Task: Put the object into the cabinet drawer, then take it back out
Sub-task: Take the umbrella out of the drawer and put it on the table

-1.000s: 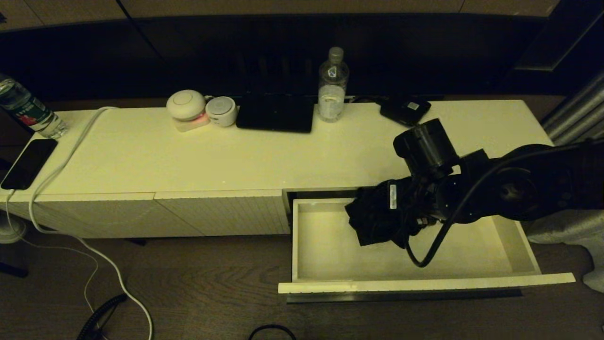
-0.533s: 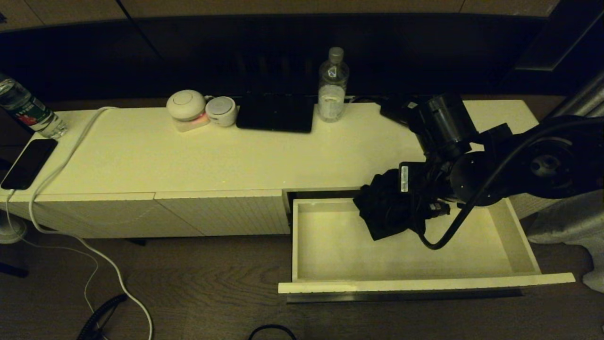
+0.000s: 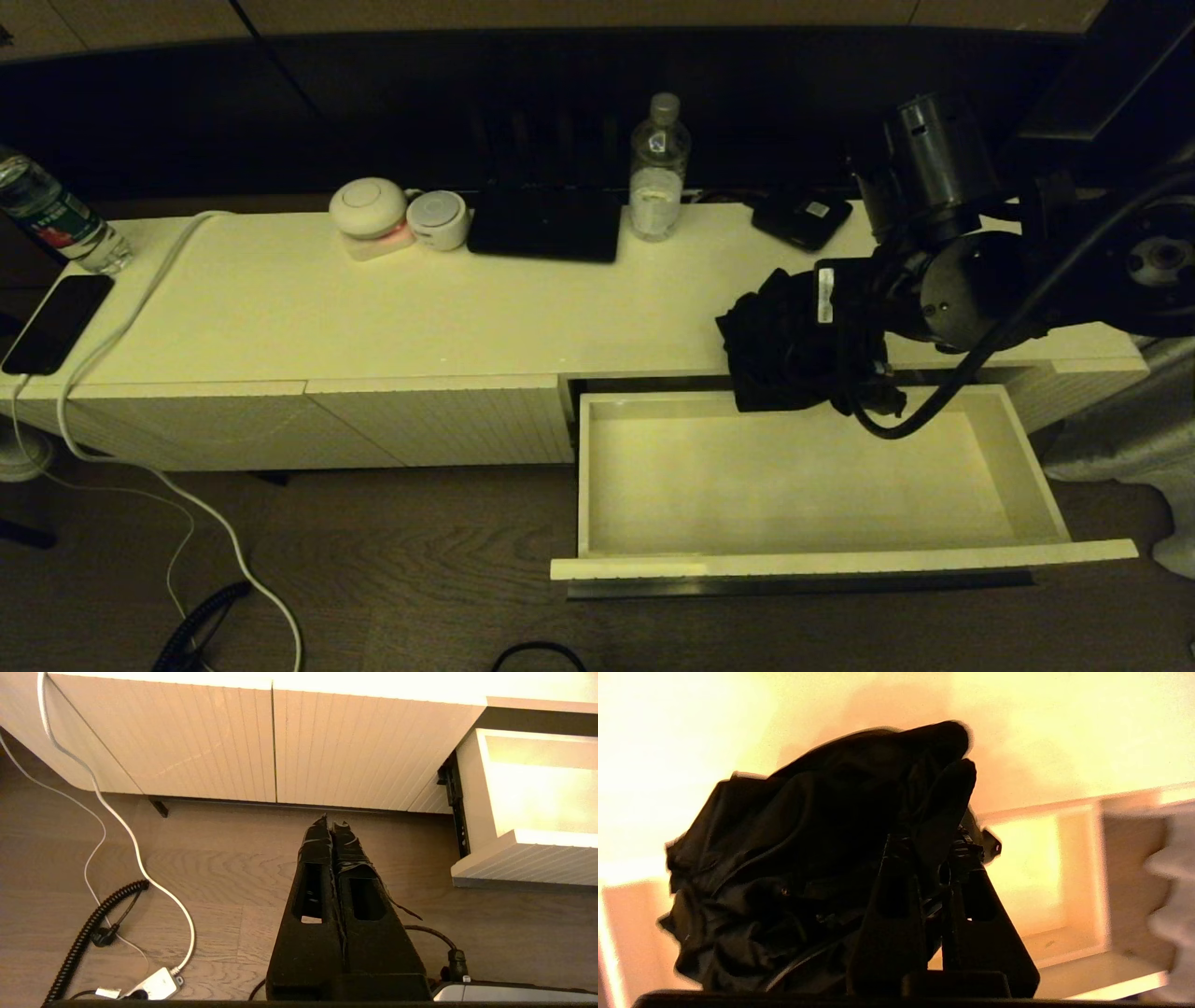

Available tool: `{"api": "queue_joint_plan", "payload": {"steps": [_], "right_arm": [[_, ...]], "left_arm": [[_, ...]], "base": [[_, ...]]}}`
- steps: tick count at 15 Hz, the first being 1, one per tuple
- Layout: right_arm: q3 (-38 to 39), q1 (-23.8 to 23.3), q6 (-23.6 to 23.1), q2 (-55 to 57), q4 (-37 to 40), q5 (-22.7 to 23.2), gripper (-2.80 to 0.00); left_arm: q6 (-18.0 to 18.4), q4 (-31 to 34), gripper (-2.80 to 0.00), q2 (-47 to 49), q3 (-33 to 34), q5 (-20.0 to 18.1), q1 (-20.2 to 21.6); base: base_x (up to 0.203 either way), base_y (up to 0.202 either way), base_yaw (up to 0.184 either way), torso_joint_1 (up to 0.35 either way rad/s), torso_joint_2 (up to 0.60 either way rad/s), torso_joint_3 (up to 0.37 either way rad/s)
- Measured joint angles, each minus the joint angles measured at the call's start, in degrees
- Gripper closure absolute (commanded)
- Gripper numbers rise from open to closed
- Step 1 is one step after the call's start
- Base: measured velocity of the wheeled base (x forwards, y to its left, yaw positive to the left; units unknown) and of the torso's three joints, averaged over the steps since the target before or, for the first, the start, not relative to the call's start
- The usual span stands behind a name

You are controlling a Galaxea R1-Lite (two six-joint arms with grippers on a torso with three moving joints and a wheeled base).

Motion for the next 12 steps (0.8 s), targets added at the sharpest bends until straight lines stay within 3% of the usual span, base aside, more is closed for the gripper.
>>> {"api": "queue_joint_plan", "payload": {"steps": [6,12], "right_arm": [[-7.4,0.1,-7.0,-0.2,0.2,-3.8,0.0],[-17.9,-1.9,-14.1,4.1,-0.5,-4.1,0.0]], "left_arm": [[0.0,0.0,0.0,0.0,0.0,0.0,0.0],[0.0,0.0,0.0,0.0,0.0,0.0,0.0]], "base": [[0.0,0.0,0.0,0.0,0.0,0.0],[0.0,0.0,0.0,0.0,0.0,0.0]]}}
